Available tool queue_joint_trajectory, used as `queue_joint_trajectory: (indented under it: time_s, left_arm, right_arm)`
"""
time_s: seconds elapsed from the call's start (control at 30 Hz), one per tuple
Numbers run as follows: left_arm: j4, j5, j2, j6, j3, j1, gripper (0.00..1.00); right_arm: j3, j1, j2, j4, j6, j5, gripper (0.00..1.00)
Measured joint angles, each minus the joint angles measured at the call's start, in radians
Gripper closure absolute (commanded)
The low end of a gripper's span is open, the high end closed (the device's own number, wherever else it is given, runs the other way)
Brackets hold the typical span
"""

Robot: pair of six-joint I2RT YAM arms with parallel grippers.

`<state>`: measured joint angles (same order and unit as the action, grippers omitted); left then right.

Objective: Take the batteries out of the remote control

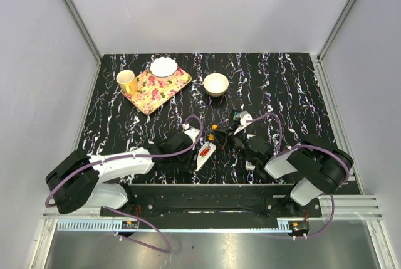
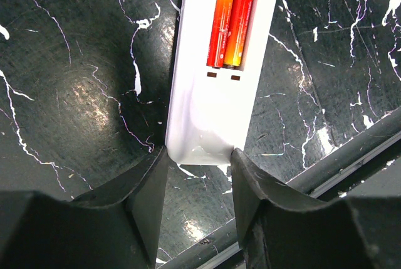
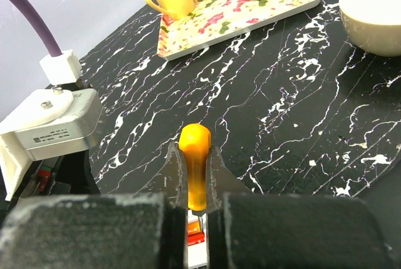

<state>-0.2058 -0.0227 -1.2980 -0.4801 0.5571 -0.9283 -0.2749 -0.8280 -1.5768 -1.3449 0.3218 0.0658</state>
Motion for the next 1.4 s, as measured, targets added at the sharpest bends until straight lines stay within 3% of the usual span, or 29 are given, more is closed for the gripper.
queue_joint_trajectory:
  time_s: [0.27, 0.47, 0.7, 1.4]
  left_arm:
    - [-0.009, 0.0, -0.007, -0.002, 0.008, 0.0, 0.69]
    - [0.041, -0.009, -0.033, -0.01, 0.014, 0.0, 0.7]
    - [0.048, -0.012, -0.038, -0.016, 0.015, 0.0, 0.7]
    - [0.064, -0.014, -0.048, -0.015, 0.018, 0.0, 0.71]
  right_arm:
    - [-0.031, 0.011, -0.011, 0.01, 0.018, -0.034, 1.0]
    - [-0.046, -0.02, -0.011, 0.02, 0.147, -0.185, 1.0]
    - [-0.046, -0.017, -0.012, 0.034, 0.182, -0.2, 1.0]
    - [-0.05, 0.074, -0.006, 0.034, -0.043, -0.139, 1.0]
